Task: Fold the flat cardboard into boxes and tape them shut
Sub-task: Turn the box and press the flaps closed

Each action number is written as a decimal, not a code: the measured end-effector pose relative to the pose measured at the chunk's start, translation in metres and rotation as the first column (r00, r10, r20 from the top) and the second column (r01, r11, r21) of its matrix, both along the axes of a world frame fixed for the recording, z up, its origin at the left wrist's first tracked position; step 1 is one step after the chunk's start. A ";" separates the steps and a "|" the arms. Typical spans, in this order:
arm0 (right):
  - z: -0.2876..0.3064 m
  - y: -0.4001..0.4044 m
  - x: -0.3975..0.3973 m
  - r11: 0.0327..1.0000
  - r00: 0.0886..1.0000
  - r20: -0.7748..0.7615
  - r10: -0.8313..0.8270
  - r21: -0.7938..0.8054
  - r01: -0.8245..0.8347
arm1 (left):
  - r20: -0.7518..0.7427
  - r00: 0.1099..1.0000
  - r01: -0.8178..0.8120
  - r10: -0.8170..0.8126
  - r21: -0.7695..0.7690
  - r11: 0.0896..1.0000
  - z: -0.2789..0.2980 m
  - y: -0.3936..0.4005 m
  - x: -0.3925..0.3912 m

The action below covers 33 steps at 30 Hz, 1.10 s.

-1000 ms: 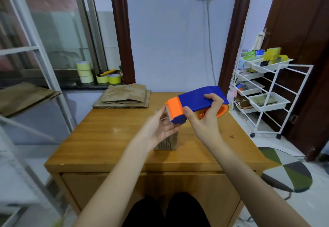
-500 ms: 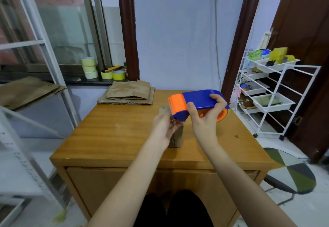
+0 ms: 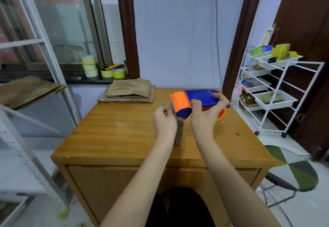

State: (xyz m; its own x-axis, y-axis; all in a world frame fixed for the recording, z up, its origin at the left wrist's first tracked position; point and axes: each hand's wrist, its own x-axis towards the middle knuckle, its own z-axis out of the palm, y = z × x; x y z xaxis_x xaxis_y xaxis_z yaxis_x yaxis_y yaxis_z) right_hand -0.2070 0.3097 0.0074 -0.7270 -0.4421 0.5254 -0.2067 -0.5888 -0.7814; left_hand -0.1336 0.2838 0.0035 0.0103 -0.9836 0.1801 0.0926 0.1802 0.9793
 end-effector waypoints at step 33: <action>0.005 0.002 0.002 1.000 0.998 0.055 -0.003 -0.012 0.003 | 0.185 0.972 -0.115 0.142 -0.152 0.982 0.012 -0.013 0.010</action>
